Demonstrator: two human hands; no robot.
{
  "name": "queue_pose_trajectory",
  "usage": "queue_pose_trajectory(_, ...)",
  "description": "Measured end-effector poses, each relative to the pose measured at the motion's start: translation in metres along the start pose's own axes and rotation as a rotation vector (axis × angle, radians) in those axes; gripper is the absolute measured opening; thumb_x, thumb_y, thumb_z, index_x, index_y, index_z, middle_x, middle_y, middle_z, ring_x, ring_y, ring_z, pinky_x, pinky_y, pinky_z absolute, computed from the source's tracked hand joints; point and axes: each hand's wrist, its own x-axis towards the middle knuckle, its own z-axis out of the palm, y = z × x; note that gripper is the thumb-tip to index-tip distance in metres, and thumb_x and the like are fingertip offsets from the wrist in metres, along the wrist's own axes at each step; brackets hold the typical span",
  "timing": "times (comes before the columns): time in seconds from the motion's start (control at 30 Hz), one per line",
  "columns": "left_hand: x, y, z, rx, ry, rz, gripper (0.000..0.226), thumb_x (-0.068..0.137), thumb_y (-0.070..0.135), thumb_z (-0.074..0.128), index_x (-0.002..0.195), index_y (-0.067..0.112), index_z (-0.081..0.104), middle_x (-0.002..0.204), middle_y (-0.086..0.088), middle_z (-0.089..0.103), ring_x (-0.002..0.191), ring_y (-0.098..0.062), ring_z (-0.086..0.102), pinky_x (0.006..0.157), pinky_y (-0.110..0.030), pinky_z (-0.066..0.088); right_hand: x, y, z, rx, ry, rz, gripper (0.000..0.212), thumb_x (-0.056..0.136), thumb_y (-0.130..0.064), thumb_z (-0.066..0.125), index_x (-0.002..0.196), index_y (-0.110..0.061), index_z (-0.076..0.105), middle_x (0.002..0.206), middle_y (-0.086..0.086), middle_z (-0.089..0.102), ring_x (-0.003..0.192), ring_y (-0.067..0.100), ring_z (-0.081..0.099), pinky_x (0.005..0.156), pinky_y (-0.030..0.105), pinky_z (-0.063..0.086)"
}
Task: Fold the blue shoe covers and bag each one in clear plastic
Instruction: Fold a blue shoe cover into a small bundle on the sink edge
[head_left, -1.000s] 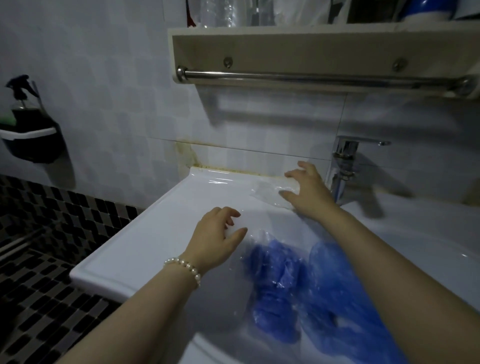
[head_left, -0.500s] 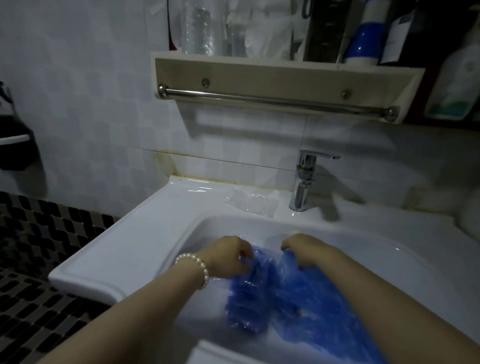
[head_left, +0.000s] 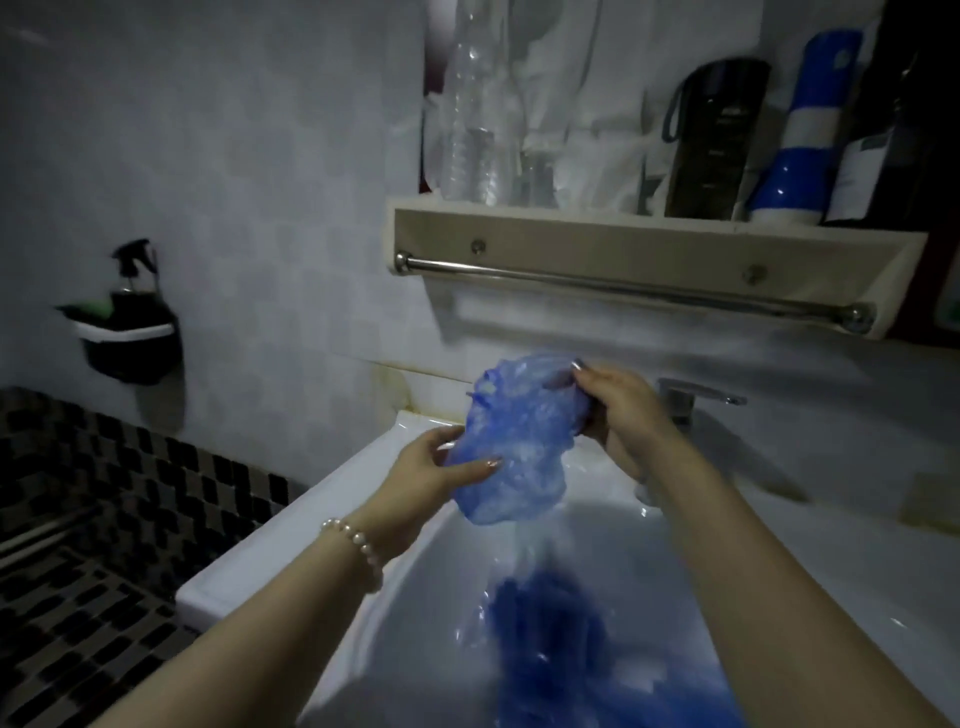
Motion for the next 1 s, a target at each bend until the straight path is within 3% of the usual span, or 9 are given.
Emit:
queue_pose_trajectory(0.1, -0.008, 0.011, -0.035, 0.007, 0.128, 0.171, 0.024, 0.069, -0.013, 0.072, 0.088, 0.001, 0.066, 0.078, -0.003, 0.072, 0.073, -0.012, 0.066, 0.067, -0.021, 0.052, 0.009, 0.012, 0.030, 0.404, -0.069, 0.058, 0.051, 0.096, -0.002, 0.035, 0.065, -0.010, 0.075, 0.066, 0.005, 0.069, 0.055, 0.015, 0.063, 0.052, 0.025, 0.053)
queue_pose_trajectory(0.2, -0.019, 0.021, -0.073, 0.125, 0.313, 0.308, 0.035, 0.072, -0.027, 0.059, 0.080, 0.007, 0.055, 0.065, 0.004, 0.064, 0.058, -0.002, 0.056, 0.056, -0.014, 0.046, 0.017, 0.029, 0.059, 0.569, -0.102, 0.169, 0.039, 0.093, 0.002, 0.034, 0.076, -0.005, 0.068, 0.069, 0.010, 0.068, 0.060, 0.019, 0.066, 0.057, 0.030, 0.057)
queue_pose_trajectory(0.3, -0.028, 0.024, -0.102, 0.295, 0.413, 0.393, 0.039, 0.072, -0.028, 0.054, 0.076, 0.011, 0.047, 0.066, 0.001, 0.052, 0.054, 0.001, 0.044, 0.050, -0.014, 0.038, 0.025, 0.049, 0.078, 0.130, -0.027, 0.251, 0.021, 0.087, 0.000, 0.045, 0.095, -0.008, 0.062, 0.089, 0.013, 0.063, 0.074, 0.023, 0.064, 0.066, 0.033, 0.055)
queue_pose_trajectory(0.4, -0.033, 0.019, -0.118, 0.474, 0.462, 0.427, 0.036, 0.071, -0.022, 0.056, 0.072, 0.013, 0.045, 0.064, 0.002, 0.049, 0.055, 0.000, 0.038, 0.051, -0.017, 0.035, 0.014, 0.055, 0.097, -0.137, 0.196, 0.002, 0.038, 0.070, -0.014, 0.052, 0.108, -0.013, 0.057, 0.106, 0.010, 0.054, 0.083, 0.015, 0.053, 0.076, 0.031, 0.047)
queue_pose_trajectory(0.5, -0.033, 0.010, -0.118, 0.564, 0.445, 0.405, 0.039, 0.071, -0.021, 0.055, 0.072, 0.017, 0.046, 0.065, 0.004, 0.050, 0.057, -0.002, 0.038, 0.052, -0.017, 0.034, -0.010, 0.045, 0.116, -0.339, 0.040, -0.292, 0.043, 0.066, -0.025, 0.057, 0.109, -0.025, 0.051, 0.104, -0.003, 0.045, 0.082, 0.003, 0.047, 0.070, 0.007, 0.039)
queue_pose_trajectory(0.6, -0.035, 0.001, -0.106, 0.661, 0.419, 0.457, 0.042, 0.069, -0.022, 0.055, 0.073, 0.018, 0.045, 0.067, 0.005, 0.049, 0.059, -0.001, 0.039, 0.054, -0.016, 0.034, -0.015, 0.045, 0.128, -0.628, -0.085, -0.274, 0.050, 0.076, -0.034, 0.073, 0.118, -0.028, 0.045, 0.106, -0.008, 0.039, 0.087, 0.008, 0.048, 0.076, 0.020, 0.043)
queue_pose_trajectory(0.7, -0.039, -0.010, -0.092, 0.699, 0.370, 0.499, 0.046, 0.067, -0.022, 0.054, 0.077, 0.021, 0.041, 0.072, 0.006, 0.046, 0.062, -0.003, 0.038, 0.055, -0.017, 0.033, -0.011, 0.059, 0.129, -0.672, -0.058, -0.108, 0.042, 0.077, -0.019, 0.071, 0.111, -0.022, 0.045, 0.107, -0.002, 0.046, 0.090, 0.017, 0.051, 0.075, 0.027, 0.044)
queue_pose_trajectory(0.87, -0.052, -0.020, -0.090, 0.779, 0.180, 0.195, 0.043, 0.050, 0.036, 0.057, 0.090, 0.029, 0.044, 0.094, 0.004, 0.047, 0.089, -0.019, 0.047, 0.080, -0.042, 0.046, -0.005, 0.071, 0.115, -0.482, -0.043, -0.027, 0.017, 0.078, 0.003, 0.067, 0.071, -0.013, 0.065, 0.067, -0.001, 0.062, 0.062, 0.014, 0.058, 0.060, 0.026, 0.052)
queue_pose_trajectory(1.0, -0.050, -0.014, -0.100, 0.866, 0.242, 0.064, 0.068, 0.060, 0.085, 0.029, 0.079, 0.025, 0.055, 0.091, 0.007, 0.051, 0.094, -0.014, 0.042, 0.093, -0.044, 0.034, -0.003, 0.066, 0.105, -0.342, -0.088, 0.106, 0.013, 0.081, 0.001, 0.068, 0.072, -0.009, 0.070, 0.066, 0.005, 0.066, 0.055, 0.013, 0.059, 0.048, 0.017, 0.048)
